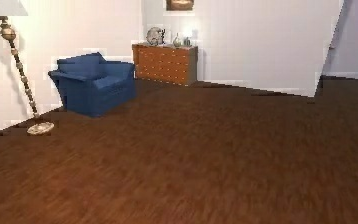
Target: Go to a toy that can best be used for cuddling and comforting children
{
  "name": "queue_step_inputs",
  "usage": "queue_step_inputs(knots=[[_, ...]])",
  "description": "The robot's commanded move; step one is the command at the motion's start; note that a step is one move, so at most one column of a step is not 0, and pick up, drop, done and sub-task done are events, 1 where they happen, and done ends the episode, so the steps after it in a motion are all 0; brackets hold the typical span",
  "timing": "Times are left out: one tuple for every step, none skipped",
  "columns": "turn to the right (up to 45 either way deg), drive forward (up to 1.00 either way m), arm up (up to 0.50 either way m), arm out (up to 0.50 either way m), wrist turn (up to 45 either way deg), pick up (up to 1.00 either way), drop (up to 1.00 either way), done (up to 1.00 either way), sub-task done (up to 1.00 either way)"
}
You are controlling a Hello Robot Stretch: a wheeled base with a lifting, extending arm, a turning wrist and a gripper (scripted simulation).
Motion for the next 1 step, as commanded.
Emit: queue_step_inputs(knots=[[24.0, 0.00, 0.00, 0.00, 0.0, 0.00, 0.00, 0.00, 0.00]])
